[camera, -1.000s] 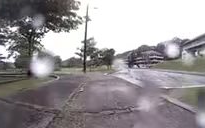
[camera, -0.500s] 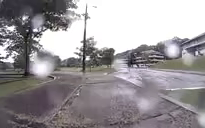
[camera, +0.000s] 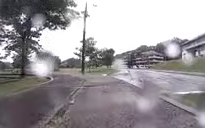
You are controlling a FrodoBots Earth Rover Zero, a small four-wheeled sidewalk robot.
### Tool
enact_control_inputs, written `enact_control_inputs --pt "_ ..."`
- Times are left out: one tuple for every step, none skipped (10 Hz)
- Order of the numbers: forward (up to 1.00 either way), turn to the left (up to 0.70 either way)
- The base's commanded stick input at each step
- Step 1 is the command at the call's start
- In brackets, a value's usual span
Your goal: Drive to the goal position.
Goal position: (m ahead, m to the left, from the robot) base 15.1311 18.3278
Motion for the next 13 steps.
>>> enact_control_inputs --pt "0.70 0.00" --pt "0.70 0.00" --pt "0.70 0.00" --pt "0.70 0.00" --pt "0.70 0.00" --pt "0.70 0.00" --pt "0.70 0.00" --pt "0.70 0.00" --pt "0.70 0.00" --pt "0.70 0.00" --pt "0.70 0.00" --pt "0.70 0.00" --pt "0.70 0.00"
